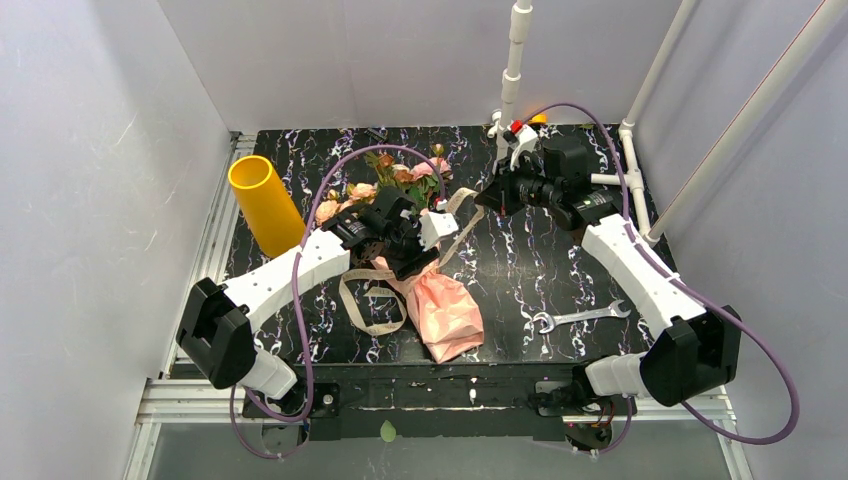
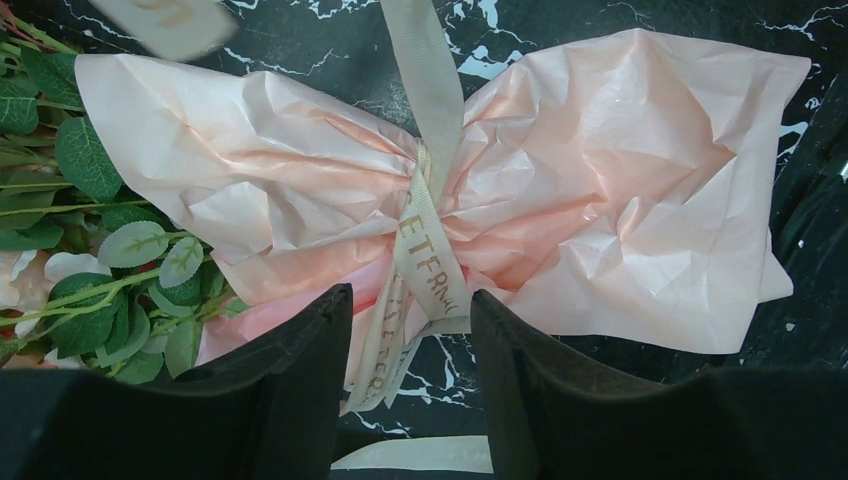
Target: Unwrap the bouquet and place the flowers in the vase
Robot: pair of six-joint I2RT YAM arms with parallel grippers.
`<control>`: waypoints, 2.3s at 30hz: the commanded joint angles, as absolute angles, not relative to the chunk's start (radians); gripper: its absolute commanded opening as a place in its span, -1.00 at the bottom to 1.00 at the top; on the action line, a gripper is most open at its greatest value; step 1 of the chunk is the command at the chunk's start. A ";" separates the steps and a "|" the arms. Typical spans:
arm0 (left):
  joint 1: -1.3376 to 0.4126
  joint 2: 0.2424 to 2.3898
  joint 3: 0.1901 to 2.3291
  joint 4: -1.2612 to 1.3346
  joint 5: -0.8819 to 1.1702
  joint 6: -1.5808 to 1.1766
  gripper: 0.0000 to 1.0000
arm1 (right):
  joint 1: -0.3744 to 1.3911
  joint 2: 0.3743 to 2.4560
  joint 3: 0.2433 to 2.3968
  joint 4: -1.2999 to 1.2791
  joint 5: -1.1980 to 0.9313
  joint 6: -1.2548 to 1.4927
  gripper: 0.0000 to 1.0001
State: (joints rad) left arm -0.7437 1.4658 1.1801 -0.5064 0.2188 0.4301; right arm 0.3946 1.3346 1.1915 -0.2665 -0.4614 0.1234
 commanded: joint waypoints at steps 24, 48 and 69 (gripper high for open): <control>-0.803 1.533 1.123 -0.413 0.059 0.421 0.07 | 0.394 1.296 0.960 -0.326 -0.486 0.180 0.23; -0.804 1.391 1.043 -0.276 -0.163 0.429 -0.30 | 0.534 1.518 0.950 -0.137 -0.634 0.303 -0.07; -0.776 1.370 1.084 -0.379 0.074 0.363 -0.56 | 0.535 1.527 1.032 -0.097 -0.572 0.276 0.02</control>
State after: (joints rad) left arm -0.7815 1.4090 1.0492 -0.3195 -0.0349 0.3737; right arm 0.5323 1.5158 0.9806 -0.1471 -0.5793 0.2848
